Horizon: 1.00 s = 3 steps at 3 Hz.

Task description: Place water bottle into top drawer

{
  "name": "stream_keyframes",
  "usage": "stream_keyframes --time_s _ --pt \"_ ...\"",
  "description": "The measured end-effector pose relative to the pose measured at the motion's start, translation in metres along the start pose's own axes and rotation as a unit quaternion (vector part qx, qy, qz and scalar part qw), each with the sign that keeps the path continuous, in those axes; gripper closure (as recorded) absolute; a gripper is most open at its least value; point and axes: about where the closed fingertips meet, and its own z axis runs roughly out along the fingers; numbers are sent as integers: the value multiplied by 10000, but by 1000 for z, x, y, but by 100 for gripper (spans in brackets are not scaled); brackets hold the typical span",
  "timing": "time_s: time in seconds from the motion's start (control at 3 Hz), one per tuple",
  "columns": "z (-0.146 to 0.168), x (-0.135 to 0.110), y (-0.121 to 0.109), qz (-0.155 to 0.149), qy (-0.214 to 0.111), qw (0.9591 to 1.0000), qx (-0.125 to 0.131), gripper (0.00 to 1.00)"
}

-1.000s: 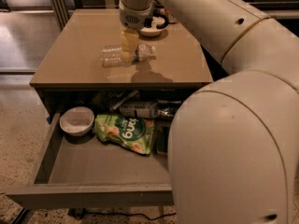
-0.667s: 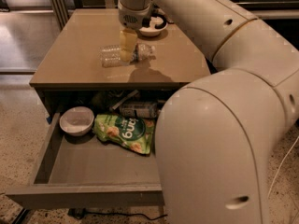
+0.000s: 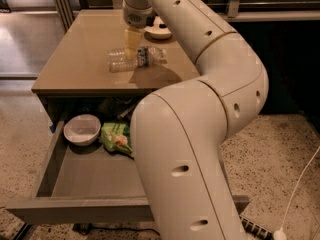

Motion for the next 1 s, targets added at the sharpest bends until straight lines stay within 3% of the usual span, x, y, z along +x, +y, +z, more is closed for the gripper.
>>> stream_keyframes --time_s 1.0 --pt "24 -11 15 -236 -23 9994 -238 0"
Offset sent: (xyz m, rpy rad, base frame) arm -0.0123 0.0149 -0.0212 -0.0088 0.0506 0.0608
